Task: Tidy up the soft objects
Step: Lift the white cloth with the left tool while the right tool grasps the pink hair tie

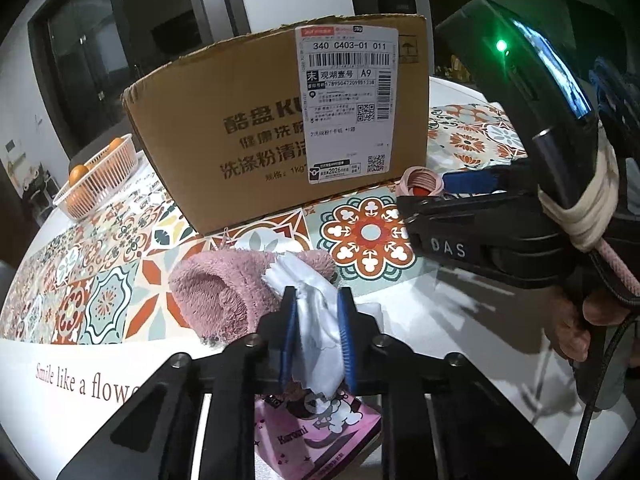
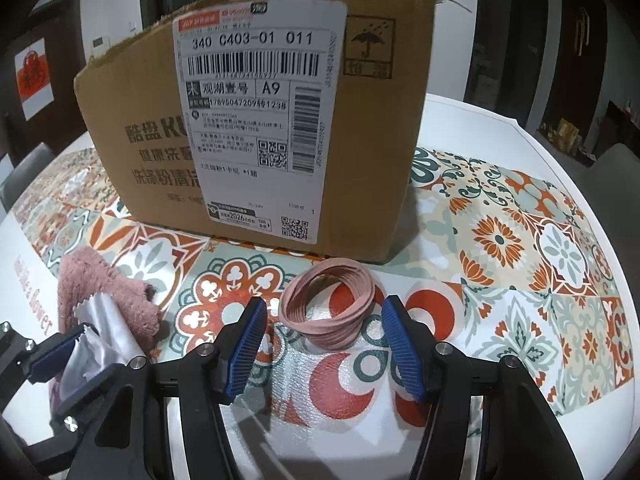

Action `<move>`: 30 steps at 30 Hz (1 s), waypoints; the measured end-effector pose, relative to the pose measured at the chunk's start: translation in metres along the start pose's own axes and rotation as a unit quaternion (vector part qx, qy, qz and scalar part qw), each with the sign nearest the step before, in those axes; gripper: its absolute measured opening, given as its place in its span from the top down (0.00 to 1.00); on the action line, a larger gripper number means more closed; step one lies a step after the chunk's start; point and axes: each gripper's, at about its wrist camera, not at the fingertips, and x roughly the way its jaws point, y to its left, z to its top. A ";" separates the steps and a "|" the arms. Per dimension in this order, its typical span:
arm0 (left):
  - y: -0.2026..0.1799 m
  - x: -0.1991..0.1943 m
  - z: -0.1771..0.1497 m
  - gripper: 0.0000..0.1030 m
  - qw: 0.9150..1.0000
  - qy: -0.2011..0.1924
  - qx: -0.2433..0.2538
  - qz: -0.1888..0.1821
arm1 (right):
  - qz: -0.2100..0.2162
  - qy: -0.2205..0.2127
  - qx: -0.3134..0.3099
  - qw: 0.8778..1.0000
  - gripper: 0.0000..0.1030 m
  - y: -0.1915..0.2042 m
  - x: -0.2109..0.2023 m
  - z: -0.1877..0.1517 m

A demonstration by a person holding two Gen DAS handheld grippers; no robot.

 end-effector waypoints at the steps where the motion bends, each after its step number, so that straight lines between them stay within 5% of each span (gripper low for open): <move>1: 0.000 0.001 0.000 0.83 1.000 0.002 -0.002 -0.002 | -0.004 0.004 0.000 1.000 0.57 0.000 0.002 0.000; 7: 0.006 0.001 0.000 0.89 1.000 0.003 -0.019 -0.016 | -0.004 0.012 0.012 1.000 0.86 -0.003 0.004 0.000; 30: 0.027 -0.057 0.015 0.90 0.995 -0.063 -0.057 -0.048 | -0.001 -0.059 0.052 0.997 0.89 0.007 -0.084 -0.005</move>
